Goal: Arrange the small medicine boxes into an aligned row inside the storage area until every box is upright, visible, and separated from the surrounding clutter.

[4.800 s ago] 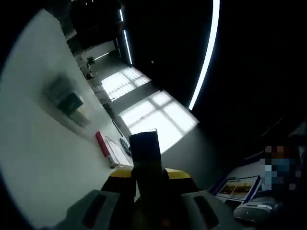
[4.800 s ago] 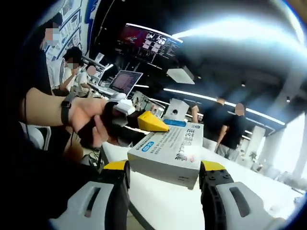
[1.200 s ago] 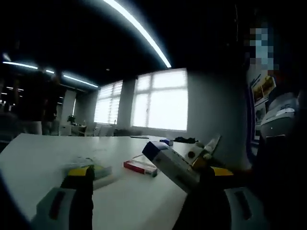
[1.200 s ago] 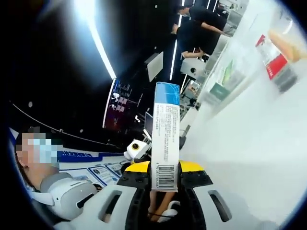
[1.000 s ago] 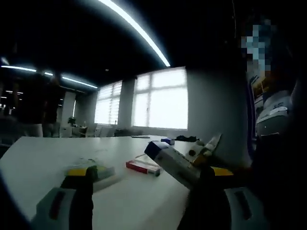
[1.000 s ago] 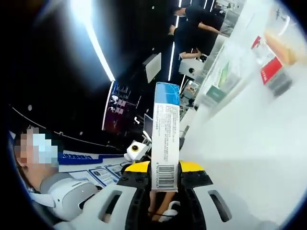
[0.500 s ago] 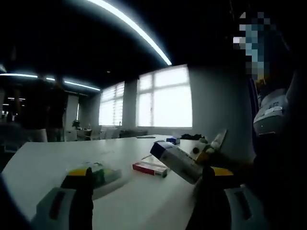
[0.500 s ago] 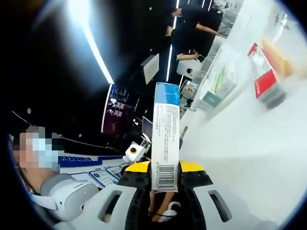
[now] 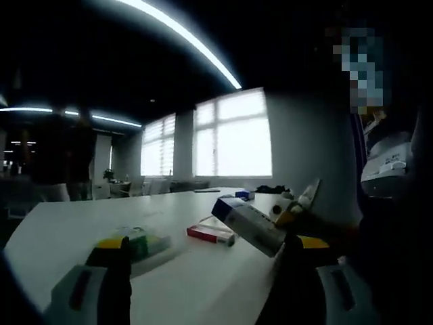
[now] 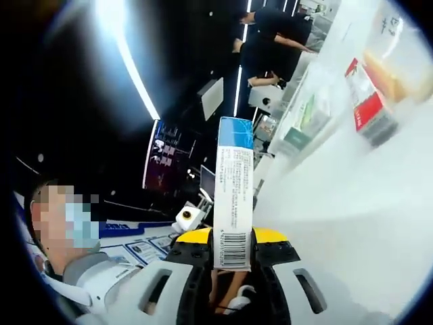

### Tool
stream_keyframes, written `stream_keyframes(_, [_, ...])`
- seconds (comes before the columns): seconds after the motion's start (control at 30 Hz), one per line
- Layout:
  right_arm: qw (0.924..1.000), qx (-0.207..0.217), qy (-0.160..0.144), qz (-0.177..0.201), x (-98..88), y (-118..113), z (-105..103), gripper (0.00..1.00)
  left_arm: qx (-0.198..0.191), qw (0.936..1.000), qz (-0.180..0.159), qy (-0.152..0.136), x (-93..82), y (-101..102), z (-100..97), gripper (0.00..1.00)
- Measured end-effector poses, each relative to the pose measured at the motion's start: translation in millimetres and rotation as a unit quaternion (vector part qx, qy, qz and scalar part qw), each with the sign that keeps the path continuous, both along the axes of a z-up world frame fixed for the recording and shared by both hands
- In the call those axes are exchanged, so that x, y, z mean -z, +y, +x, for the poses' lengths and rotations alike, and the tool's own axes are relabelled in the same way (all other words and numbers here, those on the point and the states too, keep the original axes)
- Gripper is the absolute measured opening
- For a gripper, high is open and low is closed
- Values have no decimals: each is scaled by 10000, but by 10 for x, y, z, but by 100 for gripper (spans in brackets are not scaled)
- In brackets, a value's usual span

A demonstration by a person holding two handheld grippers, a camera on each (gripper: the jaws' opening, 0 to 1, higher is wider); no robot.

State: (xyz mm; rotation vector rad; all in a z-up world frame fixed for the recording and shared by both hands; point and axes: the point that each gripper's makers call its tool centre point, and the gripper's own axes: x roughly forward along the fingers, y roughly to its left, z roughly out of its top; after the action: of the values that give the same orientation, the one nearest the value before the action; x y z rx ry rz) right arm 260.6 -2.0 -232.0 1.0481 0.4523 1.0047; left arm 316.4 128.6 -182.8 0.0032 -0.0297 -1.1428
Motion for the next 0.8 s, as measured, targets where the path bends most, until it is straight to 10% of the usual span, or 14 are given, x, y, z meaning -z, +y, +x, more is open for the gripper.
stream_keyframes(0.5, [9998,-97,153,-77,122,100,-22,19,-23,9997,227,-80,280,26,-65,99])
stream_keyframes(0.8, [9997,26,221,-83,-42,3,157,19,-197,9995,225,-126,163,182,134,99])
